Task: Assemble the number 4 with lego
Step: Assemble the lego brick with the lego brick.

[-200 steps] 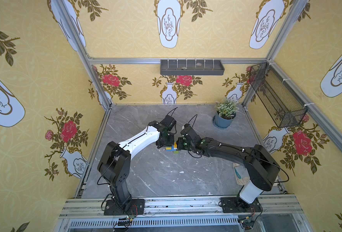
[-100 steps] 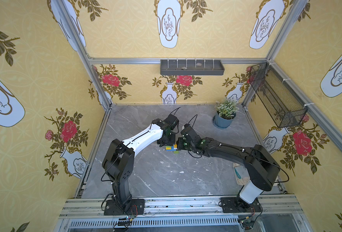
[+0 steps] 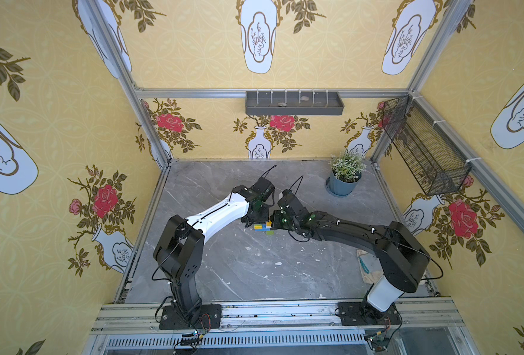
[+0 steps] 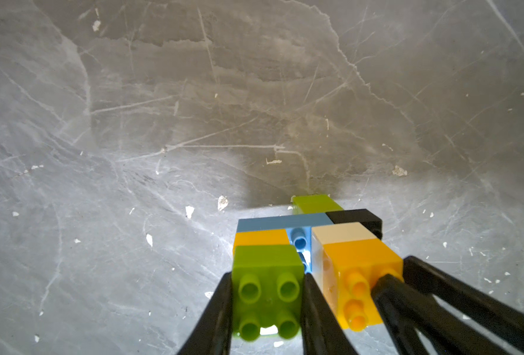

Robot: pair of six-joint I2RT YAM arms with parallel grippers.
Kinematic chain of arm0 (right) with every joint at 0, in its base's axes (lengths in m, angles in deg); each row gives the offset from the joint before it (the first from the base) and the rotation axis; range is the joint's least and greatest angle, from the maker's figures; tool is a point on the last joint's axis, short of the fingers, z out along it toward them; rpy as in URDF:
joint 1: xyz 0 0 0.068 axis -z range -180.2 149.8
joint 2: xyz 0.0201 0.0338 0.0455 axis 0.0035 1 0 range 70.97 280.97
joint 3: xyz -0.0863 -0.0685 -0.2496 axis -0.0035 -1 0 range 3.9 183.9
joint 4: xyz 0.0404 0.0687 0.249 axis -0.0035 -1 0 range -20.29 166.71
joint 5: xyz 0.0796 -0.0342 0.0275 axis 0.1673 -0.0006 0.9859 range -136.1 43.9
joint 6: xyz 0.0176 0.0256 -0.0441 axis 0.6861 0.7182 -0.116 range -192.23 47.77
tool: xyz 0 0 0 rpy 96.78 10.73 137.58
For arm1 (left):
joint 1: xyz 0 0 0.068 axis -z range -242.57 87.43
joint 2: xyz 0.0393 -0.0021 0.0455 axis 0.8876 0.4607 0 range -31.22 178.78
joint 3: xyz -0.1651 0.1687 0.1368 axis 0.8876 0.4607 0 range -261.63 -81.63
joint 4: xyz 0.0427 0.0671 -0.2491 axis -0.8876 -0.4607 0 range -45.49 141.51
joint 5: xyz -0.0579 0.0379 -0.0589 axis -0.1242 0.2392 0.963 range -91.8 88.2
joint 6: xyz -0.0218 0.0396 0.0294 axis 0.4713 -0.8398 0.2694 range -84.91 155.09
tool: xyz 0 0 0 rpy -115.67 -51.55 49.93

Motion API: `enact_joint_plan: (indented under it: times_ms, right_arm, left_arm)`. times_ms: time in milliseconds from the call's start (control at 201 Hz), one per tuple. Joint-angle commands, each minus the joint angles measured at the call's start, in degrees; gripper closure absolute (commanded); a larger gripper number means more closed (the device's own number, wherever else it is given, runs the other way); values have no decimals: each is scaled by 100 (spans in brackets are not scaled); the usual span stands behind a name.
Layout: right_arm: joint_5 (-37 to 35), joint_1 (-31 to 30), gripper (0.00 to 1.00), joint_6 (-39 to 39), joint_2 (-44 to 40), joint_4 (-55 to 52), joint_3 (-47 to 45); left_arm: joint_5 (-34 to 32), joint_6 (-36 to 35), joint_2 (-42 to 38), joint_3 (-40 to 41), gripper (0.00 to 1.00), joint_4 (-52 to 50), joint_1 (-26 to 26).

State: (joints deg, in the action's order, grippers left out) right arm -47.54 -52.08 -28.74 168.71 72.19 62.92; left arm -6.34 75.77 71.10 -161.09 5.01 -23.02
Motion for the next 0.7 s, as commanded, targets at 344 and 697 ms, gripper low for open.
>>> enact_joint_plan:
  times_ms: [344, 697]
  right_arm:
    - [169, 11, 87, -44, 192, -2732, -251]
    - [187, 24, 87, -51, 205, -2702, -269]
  left_arm:
    - [27, 312, -48, 406, 76, 70, 64]
    - [-480, 394, -32, 410, 80, -156, 318]
